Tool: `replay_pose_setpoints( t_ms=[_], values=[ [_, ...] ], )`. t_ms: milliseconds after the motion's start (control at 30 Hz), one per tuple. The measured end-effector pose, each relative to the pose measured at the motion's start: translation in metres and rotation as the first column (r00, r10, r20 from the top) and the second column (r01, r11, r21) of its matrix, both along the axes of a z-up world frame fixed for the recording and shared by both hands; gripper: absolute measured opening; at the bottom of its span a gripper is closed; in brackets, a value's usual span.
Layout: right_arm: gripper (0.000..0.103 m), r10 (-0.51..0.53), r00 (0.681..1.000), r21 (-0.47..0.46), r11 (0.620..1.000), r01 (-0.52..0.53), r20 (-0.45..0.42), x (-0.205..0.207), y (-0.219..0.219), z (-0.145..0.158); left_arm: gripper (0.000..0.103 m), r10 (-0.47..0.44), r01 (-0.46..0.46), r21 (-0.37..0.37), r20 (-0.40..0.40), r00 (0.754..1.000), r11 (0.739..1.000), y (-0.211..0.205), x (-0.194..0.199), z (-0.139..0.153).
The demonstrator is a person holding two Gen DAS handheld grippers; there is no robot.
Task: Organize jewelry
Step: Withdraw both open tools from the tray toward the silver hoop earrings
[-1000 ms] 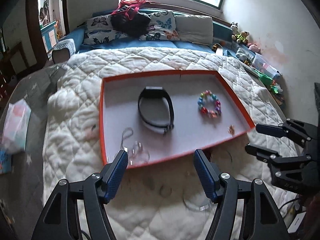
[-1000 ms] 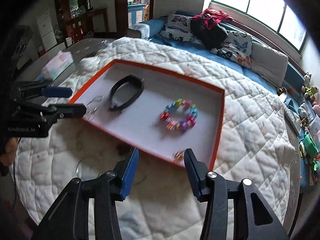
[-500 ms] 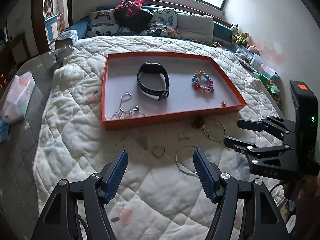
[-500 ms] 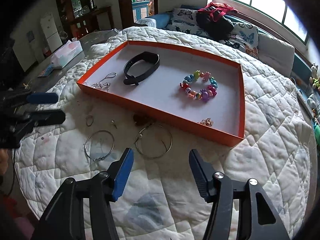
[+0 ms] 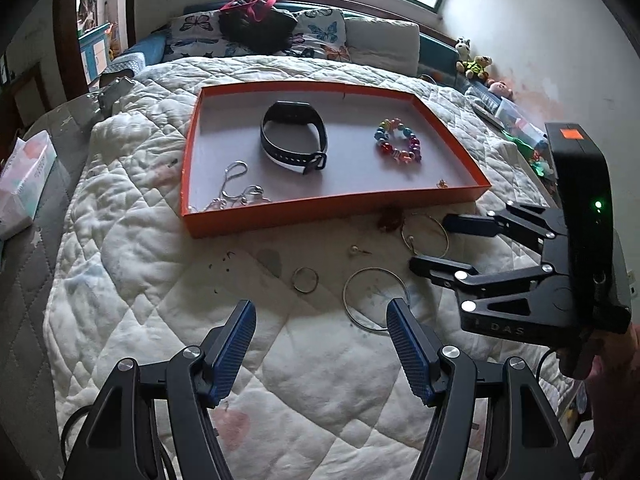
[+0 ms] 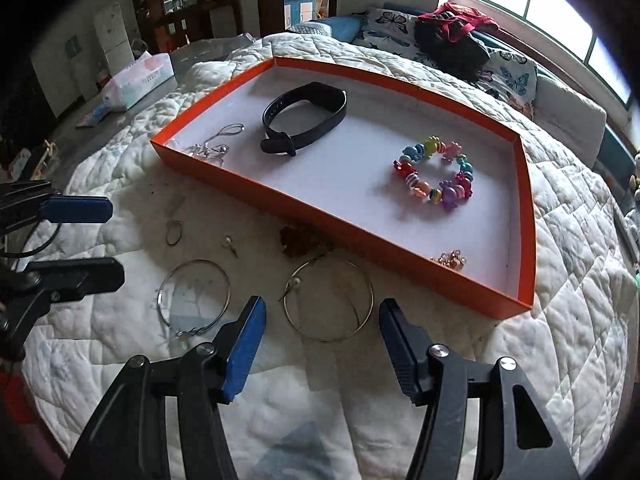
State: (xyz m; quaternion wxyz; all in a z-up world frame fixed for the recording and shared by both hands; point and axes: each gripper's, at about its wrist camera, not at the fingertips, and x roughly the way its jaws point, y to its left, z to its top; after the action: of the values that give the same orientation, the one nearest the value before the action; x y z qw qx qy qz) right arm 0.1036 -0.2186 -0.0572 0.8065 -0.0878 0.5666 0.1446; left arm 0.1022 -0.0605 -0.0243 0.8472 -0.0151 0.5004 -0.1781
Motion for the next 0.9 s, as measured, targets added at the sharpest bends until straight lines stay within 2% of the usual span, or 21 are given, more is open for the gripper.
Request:
replay_pose_setpoints(
  t_ms=[467,700,900],
  values=[
    [0.064,0.007,1.0,-0.013,1.0,-0.007,-0.001,0.004,0.0,-0.002,0.072,-0.027,0.027,0.002,-0.021,0.999,1.0,-0.013,0.004,-0.012],
    [0.054,-0.011,1.0,-0.035,0.999,0.011,-0.003,0.007,0.001,-0.002,0.072,-0.05,0.05,-0.012,-0.025,0.998,0.999,-0.022,0.005,-0.014],
    [0.054,-0.013,1.0,-0.048,0.999,0.013,-0.002,0.006,0.0,-0.001,0.072,-0.077,0.077,-0.019,-0.014,0.997,0.997,-0.032,0.004,-0.015]
  ],
)
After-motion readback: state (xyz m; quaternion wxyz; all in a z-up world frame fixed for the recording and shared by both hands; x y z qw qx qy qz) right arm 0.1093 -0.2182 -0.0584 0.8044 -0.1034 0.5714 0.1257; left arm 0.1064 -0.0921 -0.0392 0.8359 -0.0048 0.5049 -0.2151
